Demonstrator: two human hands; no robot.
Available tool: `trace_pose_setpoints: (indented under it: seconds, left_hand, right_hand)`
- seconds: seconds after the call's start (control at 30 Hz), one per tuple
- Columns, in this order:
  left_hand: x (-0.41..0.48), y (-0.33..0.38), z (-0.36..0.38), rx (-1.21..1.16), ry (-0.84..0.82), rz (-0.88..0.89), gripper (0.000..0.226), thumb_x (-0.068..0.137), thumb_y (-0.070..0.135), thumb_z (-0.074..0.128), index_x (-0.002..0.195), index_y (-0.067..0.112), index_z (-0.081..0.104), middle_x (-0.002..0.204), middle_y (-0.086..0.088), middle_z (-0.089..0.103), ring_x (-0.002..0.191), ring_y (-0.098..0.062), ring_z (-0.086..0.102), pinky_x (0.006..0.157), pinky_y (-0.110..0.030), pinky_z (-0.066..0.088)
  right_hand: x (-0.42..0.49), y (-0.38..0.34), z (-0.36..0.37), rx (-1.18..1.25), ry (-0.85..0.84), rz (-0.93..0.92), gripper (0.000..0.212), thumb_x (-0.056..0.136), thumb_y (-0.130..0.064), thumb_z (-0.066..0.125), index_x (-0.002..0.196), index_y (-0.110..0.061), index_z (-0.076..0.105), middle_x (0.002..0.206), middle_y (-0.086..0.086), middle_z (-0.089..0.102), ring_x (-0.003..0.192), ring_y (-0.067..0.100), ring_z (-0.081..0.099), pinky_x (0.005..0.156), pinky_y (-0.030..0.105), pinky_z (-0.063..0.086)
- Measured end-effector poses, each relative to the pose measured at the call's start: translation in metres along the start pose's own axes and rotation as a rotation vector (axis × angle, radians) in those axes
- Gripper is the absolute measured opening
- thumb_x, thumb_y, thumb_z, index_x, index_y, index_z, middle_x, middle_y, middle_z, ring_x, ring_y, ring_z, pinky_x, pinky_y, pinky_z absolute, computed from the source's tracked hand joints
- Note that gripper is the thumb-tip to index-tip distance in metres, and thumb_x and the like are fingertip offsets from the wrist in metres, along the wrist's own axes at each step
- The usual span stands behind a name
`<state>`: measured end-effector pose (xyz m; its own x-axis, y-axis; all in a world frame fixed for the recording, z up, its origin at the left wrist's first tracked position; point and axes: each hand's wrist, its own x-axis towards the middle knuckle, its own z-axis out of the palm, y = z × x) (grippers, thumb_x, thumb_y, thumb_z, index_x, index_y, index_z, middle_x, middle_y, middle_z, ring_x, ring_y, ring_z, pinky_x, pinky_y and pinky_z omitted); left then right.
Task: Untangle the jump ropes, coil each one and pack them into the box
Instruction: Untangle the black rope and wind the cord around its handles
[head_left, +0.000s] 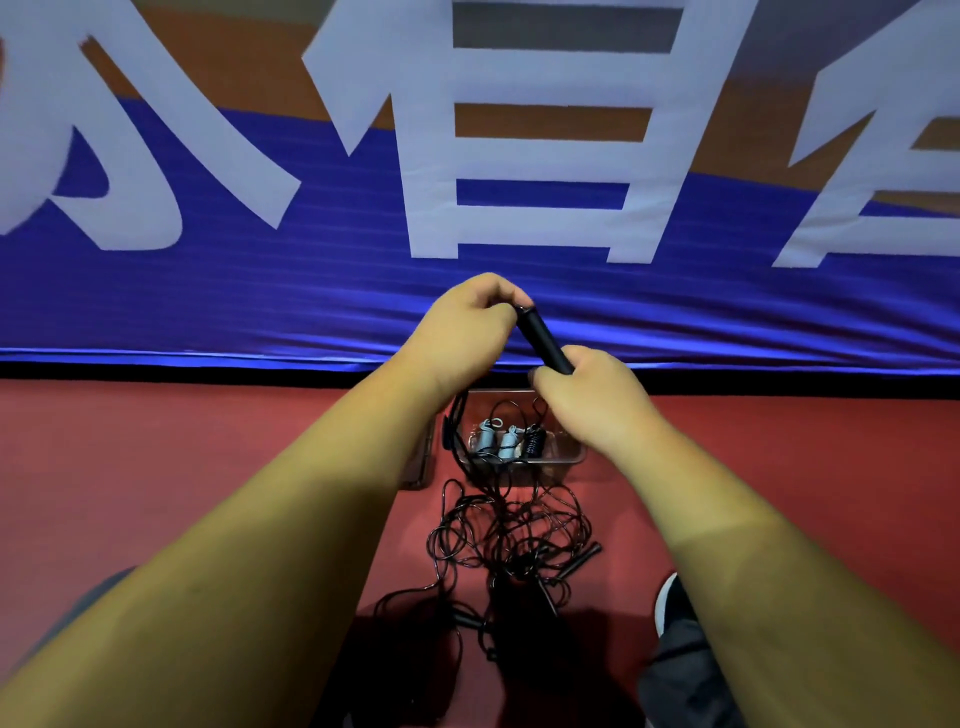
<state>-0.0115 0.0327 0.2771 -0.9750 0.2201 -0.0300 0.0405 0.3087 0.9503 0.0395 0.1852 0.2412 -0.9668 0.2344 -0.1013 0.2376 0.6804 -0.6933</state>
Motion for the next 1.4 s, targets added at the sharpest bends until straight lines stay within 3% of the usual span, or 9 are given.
trace_pose_setpoints:
  seconds: [0.17,0.3,0.5,0.73,0.87,1.07,1.2,1.3,1.4]
  left_hand:
    - [0.0,-0.003,-0.003,-0.029,0.089,0.01,0.024,0.099,0.016,0.05,0.094,0.024,0.072,0.054,0.012,0.049,0.045,-0.013,0.039,0.051,-0.027,0.037]
    - [0.002,0.002,-0.009,-0.065,0.104,-0.022,0.029,0.1,0.012,0.046,0.102,0.018,0.074,0.055,0.005,0.047,0.043,-0.015,0.038,0.044,-0.023,0.038]
    - [-0.003,0.009,-0.007,-0.268,-0.025,-0.103,0.029,0.102,0.016,0.053,0.103,0.024,0.081,0.091,0.002,0.061,0.073,-0.019,0.046,0.068,-0.03,0.06]
    - [-0.003,0.01,-0.018,-0.413,-0.076,-0.064,0.022,0.102,0.018,0.061,0.11,0.016,0.081,0.077,0.007,0.056,0.074,-0.015,0.045,0.083,-0.037,0.062]
    - [-0.001,0.006,-0.021,-0.386,-0.049,-0.009,0.016,0.1,0.019,0.069,0.108,0.013,0.081,0.083,0.008,0.067,0.084,-0.017,0.051,0.073,-0.03,0.057]
    - [0.006,0.002,-0.023,-0.398,0.069,-0.041,0.015,0.099,0.02,0.069,0.103,0.012,0.081,0.072,0.004,0.056,0.065,-0.013,0.043,0.067,-0.034,0.051]
    - [0.001,0.014,-0.025,-0.529,0.0,-0.058,0.017,0.1,0.012,0.067,0.108,0.005,0.08,0.081,0.0,0.065,0.069,-0.014,0.048,0.083,-0.04,0.064]
    - [-0.001,0.02,-0.03,-0.481,-0.073,-0.054,0.019,0.1,0.015,0.067,0.116,0.012,0.078,0.087,0.002,0.068,0.079,-0.017,0.058,0.091,-0.048,0.063]
    - [0.001,0.019,-0.039,-0.388,-0.093,-0.076,0.026,0.1,0.021,0.069,0.124,0.01,0.069,0.094,-0.001,0.069,0.087,-0.02,0.071,0.099,-0.053,0.058]
  right_hand:
    - [-0.003,-0.005,-0.001,0.1,-0.112,0.05,0.018,0.089,-0.035,0.066,0.094,-0.018,0.062,0.075,0.008,0.07,0.051,0.024,0.068,0.06,0.043,0.062]
    - [-0.005,-0.009,0.004,0.133,-0.142,-0.025,0.018,0.089,-0.026,0.065,0.105,-0.02,0.06,0.086,0.017,0.074,0.051,0.028,0.069,0.055,0.043,0.06]
    - [0.0,-0.01,0.004,0.142,-0.045,-0.05,0.012,0.093,-0.025,0.058,0.104,-0.023,0.062,0.078,0.011,0.065,0.062,0.033,0.066,0.058,0.042,0.054]
    - [0.005,-0.012,0.007,0.089,0.049,-0.039,0.019,0.093,-0.03,0.058,0.091,-0.012,0.056,0.067,0.002,0.056,0.058,0.029,0.054,0.057,0.036,0.045]
    - [0.005,-0.015,0.007,0.135,0.017,-0.057,0.02,0.089,-0.034,0.066,0.09,-0.016,0.059,0.063,-0.003,0.054,0.054,0.023,0.053,0.056,0.037,0.047]
    - [0.001,-0.016,0.009,0.192,-0.067,-0.105,0.016,0.089,-0.029,0.07,0.102,-0.028,0.061,0.085,0.001,0.068,0.05,0.016,0.068,0.056,0.034,0.053]
    - [0.002,-0.016,0.01,0.231,0.02,-0.122,0.01,0.094,-0.021,0.06,0.101,-0.027,0.064,0.09,0.004,0.071,0.062,0.021,0.076,0.072,0.053,0.065]
    - [0.004,-0.017,0.005,0.146,0.069,-0.159,0.003,0.101,-0.026,0.055,0.102,-0.024,0.057,0.087,0.005,0.067,0.061,0.021,0.074,0.06,0.036,0.058]
    - [0.005,-0.019,0.002,0.154,0.154,-0.16,0.006,0.1,-0.029,0.056,0.098,-0.023,0.054,0.083,0.007,0.065,0.069,0.033,0.069,0.062,0.043,0.057]
